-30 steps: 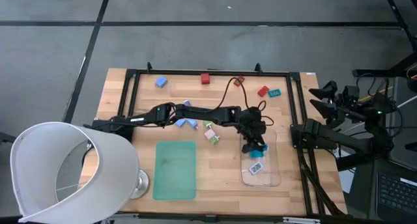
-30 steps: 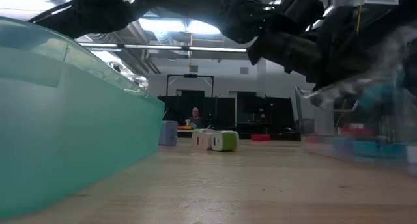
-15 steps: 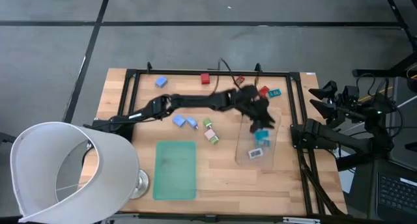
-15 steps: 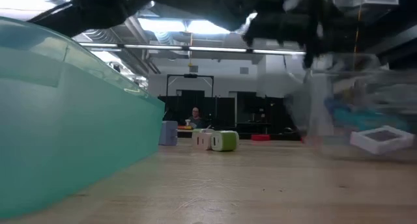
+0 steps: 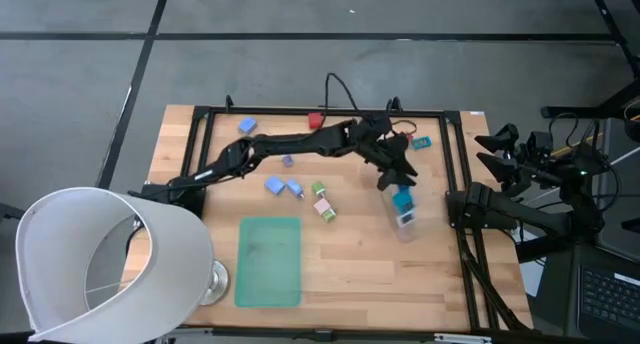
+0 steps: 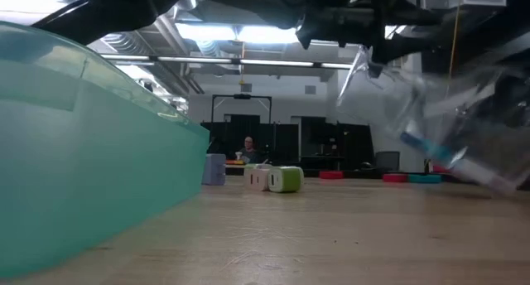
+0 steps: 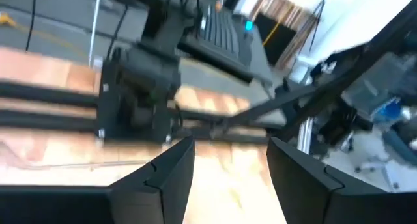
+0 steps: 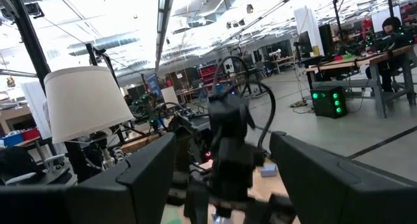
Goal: Pick & Place Office items
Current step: Adjust the transparent bin on the table
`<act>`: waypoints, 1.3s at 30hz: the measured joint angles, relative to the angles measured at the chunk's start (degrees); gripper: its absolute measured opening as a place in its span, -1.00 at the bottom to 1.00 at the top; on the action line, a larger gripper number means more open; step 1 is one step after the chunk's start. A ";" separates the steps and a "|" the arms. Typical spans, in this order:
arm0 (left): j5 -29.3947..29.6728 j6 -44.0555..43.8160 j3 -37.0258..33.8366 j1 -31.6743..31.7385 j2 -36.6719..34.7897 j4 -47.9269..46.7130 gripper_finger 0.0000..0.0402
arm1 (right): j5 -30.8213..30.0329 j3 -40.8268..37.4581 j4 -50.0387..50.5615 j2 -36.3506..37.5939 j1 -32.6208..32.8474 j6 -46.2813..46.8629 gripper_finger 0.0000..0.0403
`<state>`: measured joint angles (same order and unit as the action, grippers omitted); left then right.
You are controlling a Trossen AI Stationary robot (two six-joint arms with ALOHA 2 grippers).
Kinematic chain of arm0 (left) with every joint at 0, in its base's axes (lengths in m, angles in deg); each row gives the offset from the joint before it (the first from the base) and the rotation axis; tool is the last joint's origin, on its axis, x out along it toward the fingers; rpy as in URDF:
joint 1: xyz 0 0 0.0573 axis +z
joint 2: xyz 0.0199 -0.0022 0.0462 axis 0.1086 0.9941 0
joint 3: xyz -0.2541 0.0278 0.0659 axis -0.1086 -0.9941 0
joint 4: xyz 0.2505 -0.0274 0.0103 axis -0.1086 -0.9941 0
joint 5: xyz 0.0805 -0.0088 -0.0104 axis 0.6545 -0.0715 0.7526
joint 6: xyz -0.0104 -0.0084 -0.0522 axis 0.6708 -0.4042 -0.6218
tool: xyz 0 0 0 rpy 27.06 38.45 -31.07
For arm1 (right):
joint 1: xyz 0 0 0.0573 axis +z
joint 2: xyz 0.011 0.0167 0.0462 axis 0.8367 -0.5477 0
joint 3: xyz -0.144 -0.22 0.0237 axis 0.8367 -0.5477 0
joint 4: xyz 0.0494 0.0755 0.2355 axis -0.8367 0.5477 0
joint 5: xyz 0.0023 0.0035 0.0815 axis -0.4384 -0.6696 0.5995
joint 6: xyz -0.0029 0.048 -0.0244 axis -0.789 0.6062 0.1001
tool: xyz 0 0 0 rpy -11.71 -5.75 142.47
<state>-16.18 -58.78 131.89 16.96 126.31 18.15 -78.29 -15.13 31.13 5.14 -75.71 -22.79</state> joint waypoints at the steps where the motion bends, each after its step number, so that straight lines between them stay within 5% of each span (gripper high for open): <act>1: 0.22 0.94 -0.25 -0.14 0.02 -0.40 -0.06 | 0.00 0.00 0.00 0.00 0.00 0.16 0.31; 23: 0.45 3.19 -20.06 -4.43 -0.21 5.70 -0.45 | -0.01 0.00 0.85 0.00 0.00 1.84 0.31; 39: -1.08 3.14 -19.15 -3.42 -0.24 5.32 -0.04 | 0.26 0.00 1.14 0.02 0.00 2.17 0.31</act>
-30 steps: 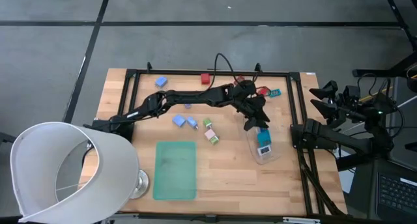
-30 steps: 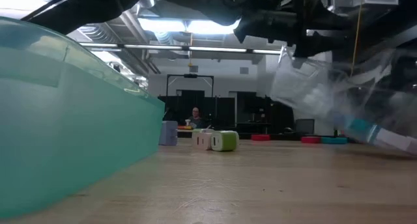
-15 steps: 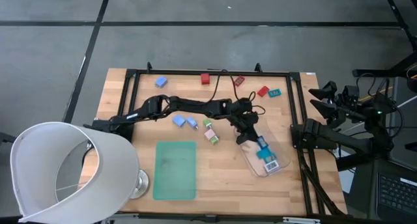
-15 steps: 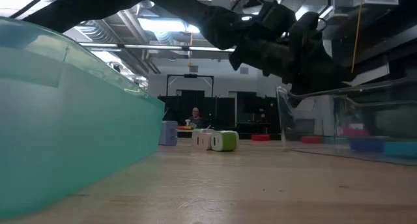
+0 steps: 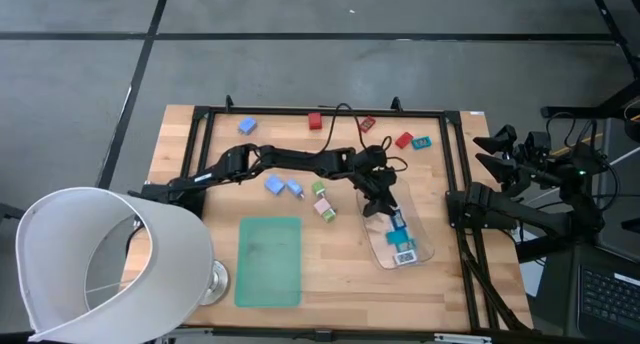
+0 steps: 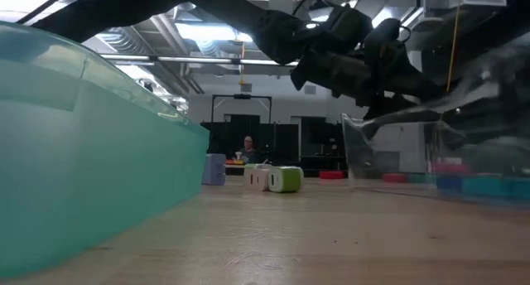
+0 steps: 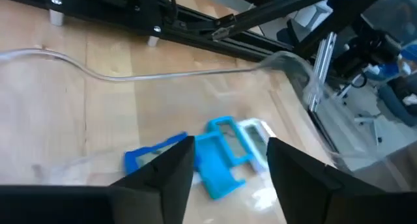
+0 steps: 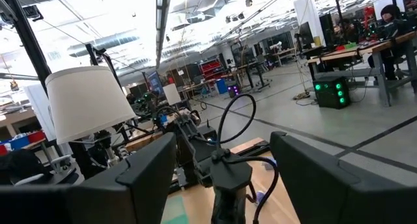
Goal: Pick & Place Office items
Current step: Adjust the transparent bin on the table
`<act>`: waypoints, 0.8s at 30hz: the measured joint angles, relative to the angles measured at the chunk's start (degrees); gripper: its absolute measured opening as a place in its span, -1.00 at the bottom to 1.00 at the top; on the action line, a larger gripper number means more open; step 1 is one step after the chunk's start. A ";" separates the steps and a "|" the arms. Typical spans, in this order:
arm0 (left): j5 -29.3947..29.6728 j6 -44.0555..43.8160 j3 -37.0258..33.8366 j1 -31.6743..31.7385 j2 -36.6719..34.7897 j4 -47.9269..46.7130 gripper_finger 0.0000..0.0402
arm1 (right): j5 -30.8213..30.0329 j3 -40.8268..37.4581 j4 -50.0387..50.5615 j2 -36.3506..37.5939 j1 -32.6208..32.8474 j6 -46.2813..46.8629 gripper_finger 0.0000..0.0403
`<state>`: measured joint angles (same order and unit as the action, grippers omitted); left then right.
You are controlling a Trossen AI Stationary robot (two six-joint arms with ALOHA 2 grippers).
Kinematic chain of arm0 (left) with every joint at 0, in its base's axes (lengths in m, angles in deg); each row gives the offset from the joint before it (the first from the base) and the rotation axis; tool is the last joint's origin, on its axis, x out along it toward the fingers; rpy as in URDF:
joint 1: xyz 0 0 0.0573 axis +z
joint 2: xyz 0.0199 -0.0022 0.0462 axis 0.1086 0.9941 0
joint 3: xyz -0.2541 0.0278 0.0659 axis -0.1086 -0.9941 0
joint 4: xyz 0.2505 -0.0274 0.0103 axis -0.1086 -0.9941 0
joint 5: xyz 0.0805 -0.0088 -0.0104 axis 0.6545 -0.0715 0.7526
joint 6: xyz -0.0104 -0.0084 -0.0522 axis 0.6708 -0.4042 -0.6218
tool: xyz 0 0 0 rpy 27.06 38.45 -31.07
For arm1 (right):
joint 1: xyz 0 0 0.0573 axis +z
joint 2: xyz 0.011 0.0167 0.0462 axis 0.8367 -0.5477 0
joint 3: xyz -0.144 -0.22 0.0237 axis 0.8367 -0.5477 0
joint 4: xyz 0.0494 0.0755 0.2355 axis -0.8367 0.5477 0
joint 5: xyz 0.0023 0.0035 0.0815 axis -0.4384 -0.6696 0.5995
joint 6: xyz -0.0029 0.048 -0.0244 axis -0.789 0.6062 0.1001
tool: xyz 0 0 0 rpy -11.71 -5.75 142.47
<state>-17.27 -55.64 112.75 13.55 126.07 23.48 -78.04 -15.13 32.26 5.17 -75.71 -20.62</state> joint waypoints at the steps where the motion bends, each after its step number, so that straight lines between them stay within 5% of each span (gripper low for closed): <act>1: -0.15 0.77 0.06 0.02 -0.02 -0.88 -0.02 | -0.01 -0.02 0.00 0.00 0.00 0.03 0.31; 9: 4.16 8.32 0.07 -0.09 -0.13 -10.86 -0.20 | -1.14 -0.02 0.38 0.00 0.00 0.00 0.31; 24: 6.93 12.23 -0.02 -0.09 -2.15 -3.80 -0.28 | -3.93 -0.01 0.75 0.00 0.00 0.14 0.31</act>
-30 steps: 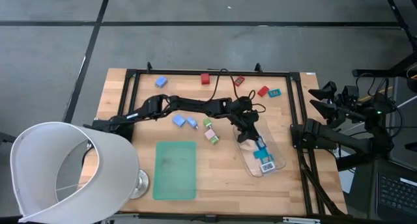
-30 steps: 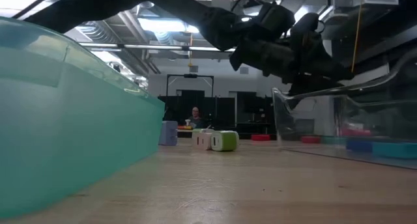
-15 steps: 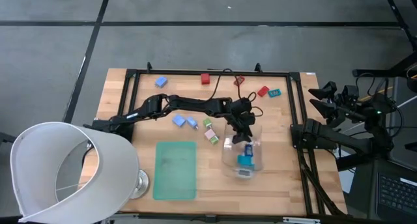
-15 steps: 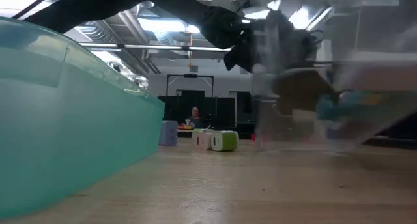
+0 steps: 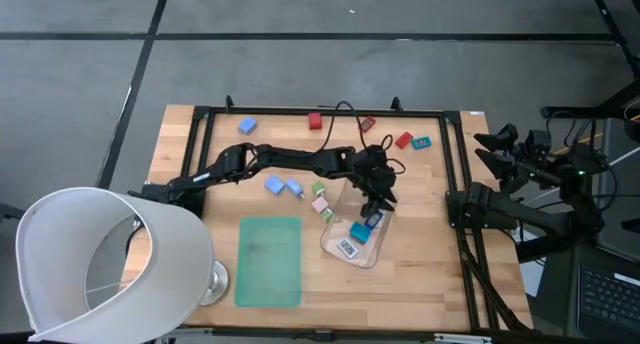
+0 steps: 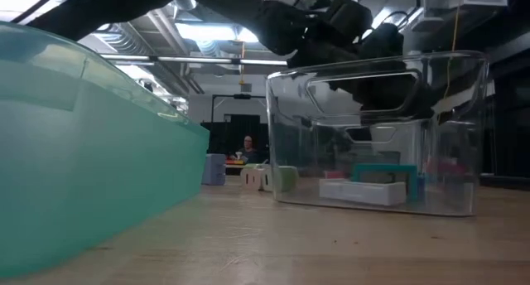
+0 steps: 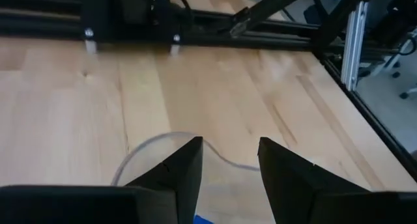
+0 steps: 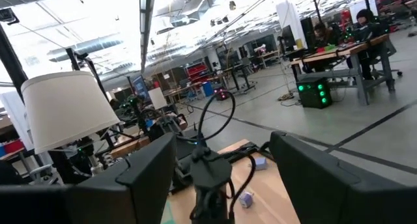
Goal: Pick & Place Office items
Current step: Adjust the transparent bin on the table, then put the right red digital clock into the transparent bin
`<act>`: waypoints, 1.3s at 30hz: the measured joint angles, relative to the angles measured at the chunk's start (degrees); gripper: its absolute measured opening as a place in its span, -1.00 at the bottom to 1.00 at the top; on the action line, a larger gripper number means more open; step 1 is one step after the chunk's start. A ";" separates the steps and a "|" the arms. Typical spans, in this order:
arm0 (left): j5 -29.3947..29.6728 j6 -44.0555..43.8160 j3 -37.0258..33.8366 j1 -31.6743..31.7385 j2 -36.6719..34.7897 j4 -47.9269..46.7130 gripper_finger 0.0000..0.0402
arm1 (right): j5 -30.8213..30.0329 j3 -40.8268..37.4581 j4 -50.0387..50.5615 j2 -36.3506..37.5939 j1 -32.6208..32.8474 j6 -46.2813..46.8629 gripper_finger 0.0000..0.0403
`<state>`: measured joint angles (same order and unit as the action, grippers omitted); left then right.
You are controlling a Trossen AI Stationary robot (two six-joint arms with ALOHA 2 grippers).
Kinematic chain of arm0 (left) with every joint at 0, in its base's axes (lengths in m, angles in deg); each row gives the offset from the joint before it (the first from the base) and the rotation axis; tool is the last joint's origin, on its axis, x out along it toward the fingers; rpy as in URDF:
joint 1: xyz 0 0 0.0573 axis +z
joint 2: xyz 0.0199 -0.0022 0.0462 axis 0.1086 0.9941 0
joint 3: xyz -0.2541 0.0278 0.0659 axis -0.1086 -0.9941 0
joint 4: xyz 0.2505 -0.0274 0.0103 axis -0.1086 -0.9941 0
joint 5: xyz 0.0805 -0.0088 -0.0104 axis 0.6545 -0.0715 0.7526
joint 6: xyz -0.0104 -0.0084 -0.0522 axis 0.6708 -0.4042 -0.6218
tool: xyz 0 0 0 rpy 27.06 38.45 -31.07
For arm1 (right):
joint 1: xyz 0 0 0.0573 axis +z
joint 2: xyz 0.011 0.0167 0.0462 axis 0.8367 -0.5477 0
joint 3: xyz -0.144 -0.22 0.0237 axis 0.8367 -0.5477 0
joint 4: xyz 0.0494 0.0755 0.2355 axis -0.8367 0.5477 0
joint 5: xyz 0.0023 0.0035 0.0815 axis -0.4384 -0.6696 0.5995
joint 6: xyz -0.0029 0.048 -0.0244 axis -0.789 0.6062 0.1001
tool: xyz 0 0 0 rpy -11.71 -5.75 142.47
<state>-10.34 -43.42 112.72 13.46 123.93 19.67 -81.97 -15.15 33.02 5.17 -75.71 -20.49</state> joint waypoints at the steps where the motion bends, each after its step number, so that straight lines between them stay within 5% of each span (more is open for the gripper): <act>1: 0.00 0.01 0.00 0.00 -0.07 0.04 -0.28 | 0.00 0.00 0.23 0.00 0.00 0.06 0.31; 16: -1.52 -6.08 0.02 0.53 -0.11 15.05 -0.29 | -0.66 0.00 2.20 0.00 0.00 1.33 0.31; 25: 5.34 8.06 1.41 3.50 -4.90 -6.79 -0.36 | -1.51 0.00 2.29 0.00 0.01 1.11 0.31; 30: 13.65 8.15 2.36 8.04 -9.84 -16.53 -0.35 | -1.49 0.00 2.25 0.00 0.00 1.09 0.31; 39: 28.01 8.92 2.27 18.15 -13.07 -33.86 -0.04 | -1.49 0.00 2.18 0.00 0.00 0.90 0.31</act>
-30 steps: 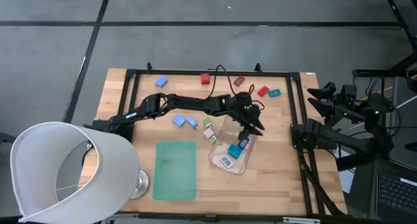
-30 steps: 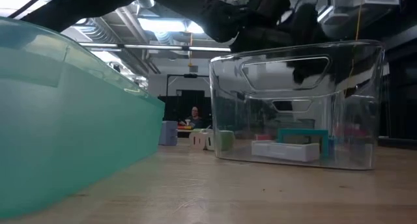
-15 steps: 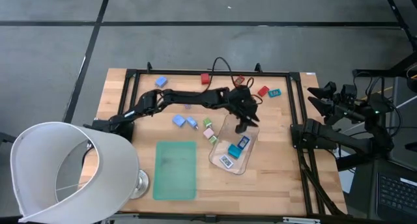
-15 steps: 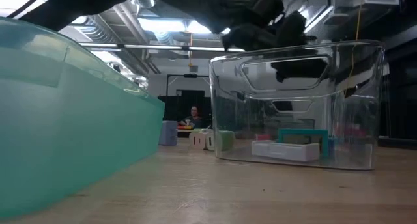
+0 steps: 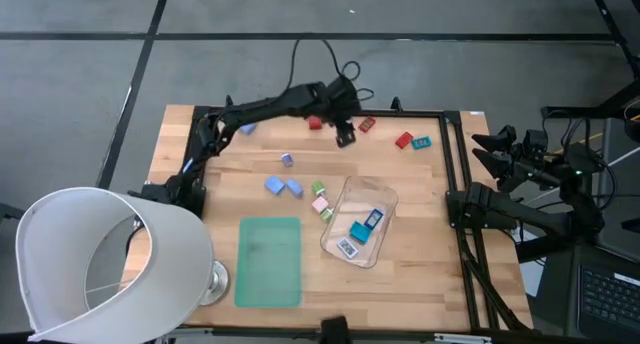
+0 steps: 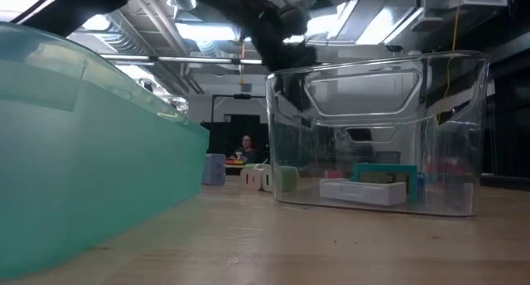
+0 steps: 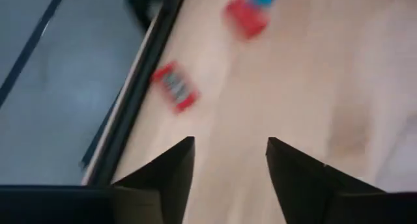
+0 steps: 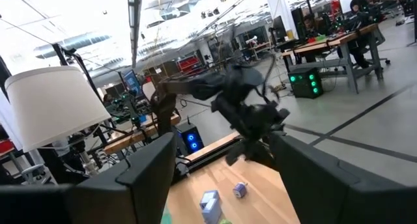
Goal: Pick & Place Office items
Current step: Put the right red digital clock into the transparent bin
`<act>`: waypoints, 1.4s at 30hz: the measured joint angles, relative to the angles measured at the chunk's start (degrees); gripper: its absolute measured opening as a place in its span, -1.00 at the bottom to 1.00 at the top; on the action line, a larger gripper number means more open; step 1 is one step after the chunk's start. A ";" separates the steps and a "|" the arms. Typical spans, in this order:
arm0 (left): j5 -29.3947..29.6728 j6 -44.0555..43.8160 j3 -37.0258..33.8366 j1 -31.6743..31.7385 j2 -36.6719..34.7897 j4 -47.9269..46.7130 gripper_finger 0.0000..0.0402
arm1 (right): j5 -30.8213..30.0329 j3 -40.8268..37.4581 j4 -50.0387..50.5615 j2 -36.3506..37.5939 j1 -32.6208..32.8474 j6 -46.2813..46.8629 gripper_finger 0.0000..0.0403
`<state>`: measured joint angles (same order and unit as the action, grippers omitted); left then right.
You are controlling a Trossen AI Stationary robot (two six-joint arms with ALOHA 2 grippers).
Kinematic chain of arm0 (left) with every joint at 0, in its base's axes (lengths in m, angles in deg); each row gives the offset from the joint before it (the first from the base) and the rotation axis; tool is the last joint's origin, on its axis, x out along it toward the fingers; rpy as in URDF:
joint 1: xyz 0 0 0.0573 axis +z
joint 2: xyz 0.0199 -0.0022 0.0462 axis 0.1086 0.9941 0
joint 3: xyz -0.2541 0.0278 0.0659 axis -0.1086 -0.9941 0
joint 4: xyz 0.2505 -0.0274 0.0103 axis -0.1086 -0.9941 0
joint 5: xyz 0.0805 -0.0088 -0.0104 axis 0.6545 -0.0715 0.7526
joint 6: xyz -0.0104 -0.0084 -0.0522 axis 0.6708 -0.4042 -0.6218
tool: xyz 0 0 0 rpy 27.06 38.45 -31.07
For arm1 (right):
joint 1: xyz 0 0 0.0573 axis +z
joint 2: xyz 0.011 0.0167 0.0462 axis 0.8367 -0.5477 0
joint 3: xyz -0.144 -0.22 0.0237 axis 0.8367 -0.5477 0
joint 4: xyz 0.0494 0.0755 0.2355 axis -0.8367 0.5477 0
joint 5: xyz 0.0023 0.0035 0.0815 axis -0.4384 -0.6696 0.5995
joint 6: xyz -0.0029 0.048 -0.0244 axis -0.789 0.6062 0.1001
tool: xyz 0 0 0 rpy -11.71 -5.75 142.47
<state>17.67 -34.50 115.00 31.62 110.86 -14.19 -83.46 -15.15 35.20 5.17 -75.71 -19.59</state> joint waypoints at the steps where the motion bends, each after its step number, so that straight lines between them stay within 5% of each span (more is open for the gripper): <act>1: 0.42 0.52 -0.06 0.74 0.13 -0.52 0.01 | -0.01 0.00 -0.01 0.00 0.00 0.01 0.31; 11: -1.73 -6.04 -0.01 4.74 0.98 4.22 0.33 | -2.63 0.00 -0.01 0.00 0.00 0.44 0.31; 25: -5.96 -15.22 -0.02 2.22 7.57 2.46 0.26 | -5.00 0.00 -0.07 0.00 0.00 3.18 0.31; 42: 3.12 -21.00 0.06 1.50 10.55 13.92 0.32 | -6.03 0.00 -0.03 0.00 0.00 3.62 0.31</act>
<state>20.79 -55.50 115.05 33.11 121.41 -0.27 -89.49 -15.15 35.17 5.17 -75.71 -15.98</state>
